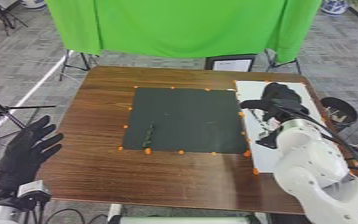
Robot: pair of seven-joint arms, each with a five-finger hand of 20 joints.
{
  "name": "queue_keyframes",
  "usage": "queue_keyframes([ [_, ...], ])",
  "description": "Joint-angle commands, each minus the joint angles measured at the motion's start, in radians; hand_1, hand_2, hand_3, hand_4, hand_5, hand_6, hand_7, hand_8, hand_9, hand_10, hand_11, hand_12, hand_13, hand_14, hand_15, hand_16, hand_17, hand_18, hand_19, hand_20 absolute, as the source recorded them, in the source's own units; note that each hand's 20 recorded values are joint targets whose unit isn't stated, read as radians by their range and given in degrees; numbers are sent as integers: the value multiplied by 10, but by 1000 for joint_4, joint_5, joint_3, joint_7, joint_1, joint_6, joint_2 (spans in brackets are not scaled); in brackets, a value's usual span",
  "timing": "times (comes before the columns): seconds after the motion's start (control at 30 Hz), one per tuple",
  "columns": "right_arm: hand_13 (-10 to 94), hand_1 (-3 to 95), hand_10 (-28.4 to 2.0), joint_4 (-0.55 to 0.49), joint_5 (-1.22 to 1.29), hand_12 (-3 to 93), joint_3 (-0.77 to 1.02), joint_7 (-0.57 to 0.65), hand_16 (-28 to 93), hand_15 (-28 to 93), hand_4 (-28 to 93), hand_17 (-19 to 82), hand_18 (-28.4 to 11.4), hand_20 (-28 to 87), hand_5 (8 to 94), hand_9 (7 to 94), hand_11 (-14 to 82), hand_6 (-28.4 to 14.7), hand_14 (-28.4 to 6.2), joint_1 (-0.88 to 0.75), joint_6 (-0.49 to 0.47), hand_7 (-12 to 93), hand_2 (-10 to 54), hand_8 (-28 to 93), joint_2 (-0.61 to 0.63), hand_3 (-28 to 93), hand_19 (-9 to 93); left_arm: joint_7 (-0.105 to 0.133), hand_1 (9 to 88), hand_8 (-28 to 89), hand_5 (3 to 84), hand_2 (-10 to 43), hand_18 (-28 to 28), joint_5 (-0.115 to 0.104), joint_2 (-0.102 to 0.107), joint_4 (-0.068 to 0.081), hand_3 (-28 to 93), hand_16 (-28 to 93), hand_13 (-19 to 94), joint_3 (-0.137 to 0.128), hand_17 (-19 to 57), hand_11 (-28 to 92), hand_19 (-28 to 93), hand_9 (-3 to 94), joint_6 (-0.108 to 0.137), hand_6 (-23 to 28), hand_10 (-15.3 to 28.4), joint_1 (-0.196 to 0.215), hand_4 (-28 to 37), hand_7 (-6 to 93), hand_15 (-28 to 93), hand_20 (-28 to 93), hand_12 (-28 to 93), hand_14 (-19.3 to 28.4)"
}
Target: Arrange flowers
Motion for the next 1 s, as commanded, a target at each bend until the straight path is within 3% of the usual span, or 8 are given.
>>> queue_keyframes([
  [0.03,521,185,-161,25,-20,438,162,86,311,765,-280,285,-220,526,469,554,553,-99,-143,-149,-125,406,-95,-140,90,811,905,-8,264,-128,255,-69,227,6,-13,-6,680,10,194,-4,-87,210,426,223,7,43,113,15,-275,254,316,91,193,158],
  [0.2,470,171,-172,-7,78,440,258,160,284,771,-282,246,-235,535,436,486,558,-122,-167,-185,-354,359,-95,-116,88,806,872,-9,264,-128,254,-69,227,9,-15,-5,680,10,195,0,-87,213,426,223,-1,43,113,7,-275,254,317,91,194,158],
  [0.37,437,173,-182,-22,121,434,321,189,260,777,-283,229,-239,541,420,449,564,-136,-177,-236,-436,337,-95,-107,113,810,855,-10,264,-128,254,-69,227,10,-17,-5,681,10,195,-2,-87,212,426,223,0,43,113,8,-276,254,317,91,194,158],
  [0.53,451,184,-181,-44,141,434,375,177,252,784,-283,231,-238,541,429,459,573,-137,-177,-299,-456,339,-95,-104,146,813,855,-10,264,-128,253,-69,226,11,-21,-6,681,10,195,-5,-87,212,425,223,3,42,113,12,-275,254,318,91,194,159],
  [0.9,539,236,-158,24,106,437,350,143,291,777,-282,271,-230,528,510,566,573,-84,-145,-343,-400,411,-95,-129,169,832,878,-9,264,-128,254,-69,226,10,-19,-2,681,10,195,4,-87,213,425,223,2,43,114,5,-276,253,319,92,194,159],
  [1.0,559,249,-155,42,146,438,354,139,297,773,-282,276,-227,522,521,586,572,-75,-136,-345,-408,423,-95,-136,163,840,882,-17,264,-128,253,-69,227,23,-20,-6,681,9,195,2,-87,213,425,223,-5,43,113,3,-276,254,318,92,194,158],
])
